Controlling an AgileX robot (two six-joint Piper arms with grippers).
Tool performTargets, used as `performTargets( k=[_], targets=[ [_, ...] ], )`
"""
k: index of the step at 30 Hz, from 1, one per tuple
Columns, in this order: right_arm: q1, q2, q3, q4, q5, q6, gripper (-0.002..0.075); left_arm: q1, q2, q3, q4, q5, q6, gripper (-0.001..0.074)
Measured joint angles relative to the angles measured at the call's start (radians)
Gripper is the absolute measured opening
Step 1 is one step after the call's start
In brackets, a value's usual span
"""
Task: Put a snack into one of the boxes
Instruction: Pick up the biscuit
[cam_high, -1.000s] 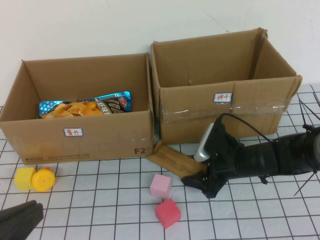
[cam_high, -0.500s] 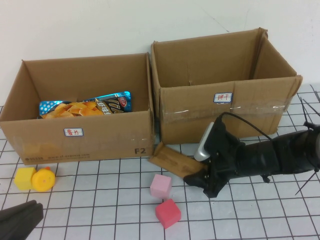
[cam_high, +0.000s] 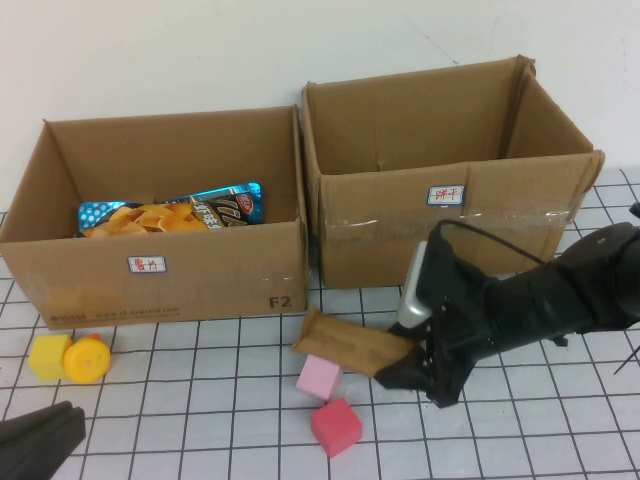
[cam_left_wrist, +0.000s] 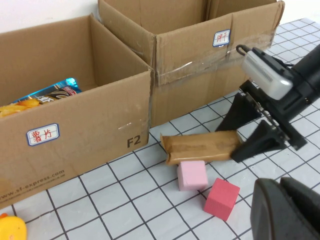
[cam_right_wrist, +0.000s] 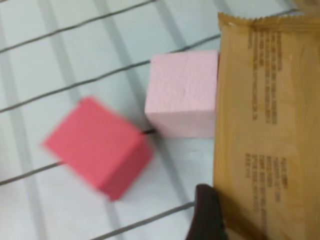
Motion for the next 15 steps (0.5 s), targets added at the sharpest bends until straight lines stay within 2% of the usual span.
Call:
performTargets(
  k=[15],
  targets=[
    [0.0,-0.011,-0.002,-0.109,0.238,0.084,0.0465,0.0,0.0,0.0,0.002,0.063,0.004,-0.0001]
  ],
)
